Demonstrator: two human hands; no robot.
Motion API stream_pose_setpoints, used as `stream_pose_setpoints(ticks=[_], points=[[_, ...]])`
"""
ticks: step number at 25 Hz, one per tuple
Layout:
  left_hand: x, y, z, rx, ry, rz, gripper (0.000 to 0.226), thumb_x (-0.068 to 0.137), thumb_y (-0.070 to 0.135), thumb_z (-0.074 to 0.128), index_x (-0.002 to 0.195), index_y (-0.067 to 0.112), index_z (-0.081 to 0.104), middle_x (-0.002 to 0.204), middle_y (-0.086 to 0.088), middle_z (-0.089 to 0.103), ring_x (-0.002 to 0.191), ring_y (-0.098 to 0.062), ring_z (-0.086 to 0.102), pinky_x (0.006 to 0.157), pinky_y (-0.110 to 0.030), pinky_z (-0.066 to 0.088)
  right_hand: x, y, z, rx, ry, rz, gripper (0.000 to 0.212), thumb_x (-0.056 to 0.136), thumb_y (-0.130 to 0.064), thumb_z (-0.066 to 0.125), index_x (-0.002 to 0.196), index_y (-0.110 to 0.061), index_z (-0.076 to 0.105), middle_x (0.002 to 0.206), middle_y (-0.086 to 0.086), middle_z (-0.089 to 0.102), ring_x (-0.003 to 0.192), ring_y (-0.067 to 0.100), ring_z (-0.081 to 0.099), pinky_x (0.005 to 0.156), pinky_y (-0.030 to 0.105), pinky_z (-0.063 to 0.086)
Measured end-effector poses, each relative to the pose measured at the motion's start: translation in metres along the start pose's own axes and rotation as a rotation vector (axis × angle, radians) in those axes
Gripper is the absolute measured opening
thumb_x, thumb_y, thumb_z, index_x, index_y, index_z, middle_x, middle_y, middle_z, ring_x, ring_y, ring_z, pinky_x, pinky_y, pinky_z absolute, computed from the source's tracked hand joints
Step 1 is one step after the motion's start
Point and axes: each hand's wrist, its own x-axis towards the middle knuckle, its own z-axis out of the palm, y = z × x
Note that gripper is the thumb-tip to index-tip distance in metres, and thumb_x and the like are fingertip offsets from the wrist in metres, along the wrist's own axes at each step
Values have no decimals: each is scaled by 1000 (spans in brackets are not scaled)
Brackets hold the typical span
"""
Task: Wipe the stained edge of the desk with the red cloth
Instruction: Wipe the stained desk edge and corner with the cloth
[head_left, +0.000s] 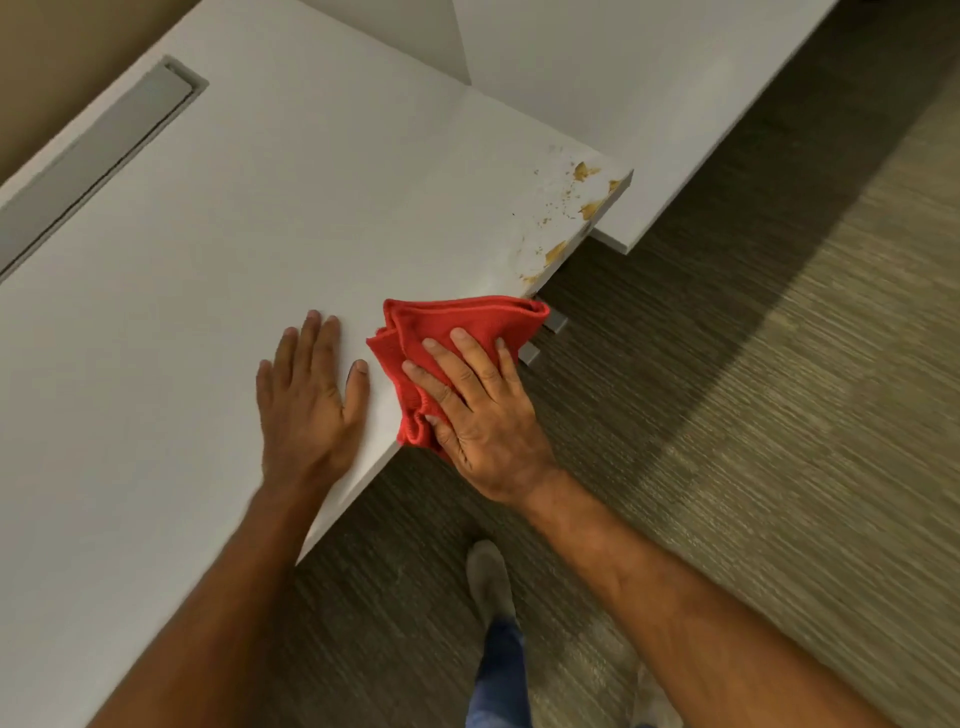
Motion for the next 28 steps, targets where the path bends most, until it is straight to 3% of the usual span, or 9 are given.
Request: stream_pose_setpoints(ticks=[5,10,17,21,24,26,28], points=[[0,1,0,-42,18,-2,70,100,61,18,163,31,18,172,7,13,159,-15,9,129,-48,9,4,22,23,7,139,-125,50,110,-44,41,157,-27,45,164,4,42,158,29,27,130,61,7],[-4,1,7,-15,117,-22,67,101,59,21,160,27,31,169,3,27,156,-17,21,128,-44,16,18,60,34,-9,249,-302,48,107,-45,42,152,-28,43,156,2,41,152,28,33,129,60,8],[-3,-2,14,22,127,-44,73,98,62,18,160,25,29,169,1,26,156,-20,22,128,-46,18,55,141,18,-26,408,-139,43,106,-39,36,142,-20,47,147,6,42,148,31,35,127,64,17],[2,2,14,2,91,-72,77,97,65,15,162,25,24,171,0,19,158,-22,16,129,-47,12,48,84,24,147,437,92,46,108,-42,21,140,-17,43,152,8,38,152,38,31,122,69,21],[11,15,14,-9,85,-100,79,95,65,15,162,23,23,171,-5,18,158,-25,14,129,-49,10,20,16,35,336,320,147,54,109,-44,17,153,-18,33,169,6,19,161,38,11,124,67,23],[22,27,14,-22,70,-80,81,94,64,16,162,20,23,171,-7,17,158,-27,13,129,-49,10,4,-32,40,531,248,269,58,110,-41,23,165,-22,17,177,2,-7,163,34,-9,128,54,25],[35,40,14,-15,52,-31,83,92,63,15,162,19,22,171,-9,16,158,-29,12,128,-49,8,6,-68,38,696,235,441,65,111,-40,28,168,-26,1,175,-1,-19,162,27,-21,125,33,20]])
